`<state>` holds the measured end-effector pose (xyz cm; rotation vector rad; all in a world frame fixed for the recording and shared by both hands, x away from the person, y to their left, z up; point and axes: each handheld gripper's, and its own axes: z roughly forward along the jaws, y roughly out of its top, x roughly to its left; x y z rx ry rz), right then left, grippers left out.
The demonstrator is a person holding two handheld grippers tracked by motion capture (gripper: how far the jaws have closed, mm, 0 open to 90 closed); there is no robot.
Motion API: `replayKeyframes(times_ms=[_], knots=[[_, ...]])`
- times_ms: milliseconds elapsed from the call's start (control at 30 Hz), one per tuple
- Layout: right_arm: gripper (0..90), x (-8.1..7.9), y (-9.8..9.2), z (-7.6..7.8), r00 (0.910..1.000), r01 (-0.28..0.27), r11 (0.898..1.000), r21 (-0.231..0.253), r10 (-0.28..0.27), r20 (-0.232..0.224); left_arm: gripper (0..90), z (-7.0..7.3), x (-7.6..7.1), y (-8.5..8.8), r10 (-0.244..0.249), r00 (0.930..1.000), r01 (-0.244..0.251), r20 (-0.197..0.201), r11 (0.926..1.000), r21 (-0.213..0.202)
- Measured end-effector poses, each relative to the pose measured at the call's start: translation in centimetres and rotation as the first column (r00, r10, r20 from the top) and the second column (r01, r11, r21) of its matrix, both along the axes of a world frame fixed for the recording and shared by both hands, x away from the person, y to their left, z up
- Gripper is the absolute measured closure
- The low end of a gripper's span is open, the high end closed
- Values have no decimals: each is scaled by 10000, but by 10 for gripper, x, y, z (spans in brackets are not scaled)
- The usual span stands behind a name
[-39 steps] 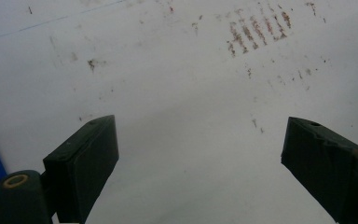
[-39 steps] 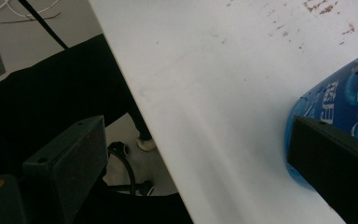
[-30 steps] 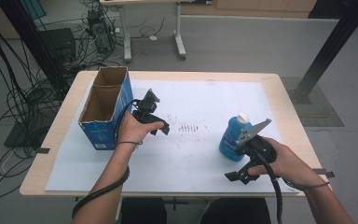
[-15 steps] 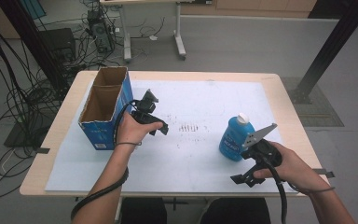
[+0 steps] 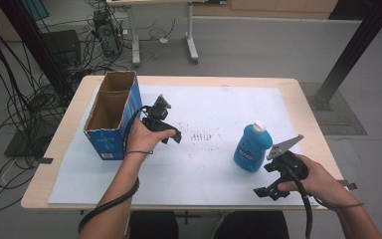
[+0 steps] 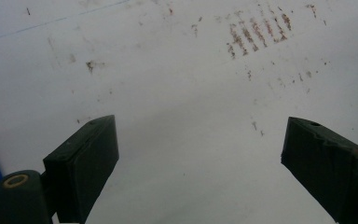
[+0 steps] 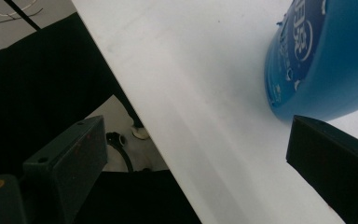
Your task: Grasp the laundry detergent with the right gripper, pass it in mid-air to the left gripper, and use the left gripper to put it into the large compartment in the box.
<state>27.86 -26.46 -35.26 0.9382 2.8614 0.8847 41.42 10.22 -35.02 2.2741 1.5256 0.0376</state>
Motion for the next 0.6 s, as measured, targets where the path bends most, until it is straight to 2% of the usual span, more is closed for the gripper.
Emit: replayKeyframes(times_ms=[267, 467, 600], knots=[[52, 0, -9, -4, 9998, 170, 9998, -102, -170, -63, 112, 1, -1, 0, 21, 10000, -21, 33, 9999, -113], [56, 4, -23, -11, 9981, 613, 9973, -399, -609, 112, 111, 3, -3, 2, 36, 10000, -36, 75, 9999, -121], [60, 6, -30, -15, 9968, 795, 9966, -217, -793, 82, 111, 3, -4, 3, 69, 9999, -67, 90, 9998, -206]])
